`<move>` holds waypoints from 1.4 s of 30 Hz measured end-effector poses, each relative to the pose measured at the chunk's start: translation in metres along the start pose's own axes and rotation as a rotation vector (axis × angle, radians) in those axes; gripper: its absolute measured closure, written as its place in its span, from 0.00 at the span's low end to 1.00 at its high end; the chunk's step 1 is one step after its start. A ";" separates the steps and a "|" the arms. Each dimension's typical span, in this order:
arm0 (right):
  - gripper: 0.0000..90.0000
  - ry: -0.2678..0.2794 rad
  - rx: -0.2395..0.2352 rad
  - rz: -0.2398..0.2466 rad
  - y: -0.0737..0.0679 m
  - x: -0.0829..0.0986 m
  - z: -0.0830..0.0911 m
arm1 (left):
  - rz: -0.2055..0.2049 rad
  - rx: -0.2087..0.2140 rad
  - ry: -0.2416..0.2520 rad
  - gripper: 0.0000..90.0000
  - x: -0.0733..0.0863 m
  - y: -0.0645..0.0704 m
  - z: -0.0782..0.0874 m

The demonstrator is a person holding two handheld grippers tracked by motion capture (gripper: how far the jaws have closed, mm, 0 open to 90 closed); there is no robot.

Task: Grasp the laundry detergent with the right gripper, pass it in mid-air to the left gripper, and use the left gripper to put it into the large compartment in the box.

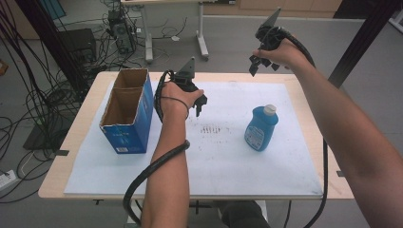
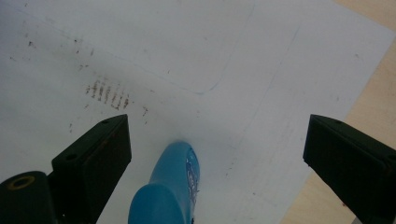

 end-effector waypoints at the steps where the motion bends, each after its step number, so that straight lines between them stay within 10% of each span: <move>1: 0.09 0.001 -0.001 -0.002 0.000 0.000 0.000 | -0.001 0.000 -0.003 0.07 0.000 0.000 0.000; 21: 0.09 0.005 0.002 -0.008 0.009 0.008 0.008 | 0.000 -0.005 0.005 0.07 0.003 0.002 0.004; 42: 0.09 0.034 -0.020 -0.051 0.073 0.073 0.023 | -0.013 -0.008 0.030 0.07 0.014 0.014 0.014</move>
Point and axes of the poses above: each handheld gripper's, and its own axes: z roughly backward along the jaws, x roughly out of its underside, y roughly to its right, the point moved 8 cm from there along -z, roughly forward along the jaws, and after that the axes turned 2 degrees about -y, right-handed, at the moved point
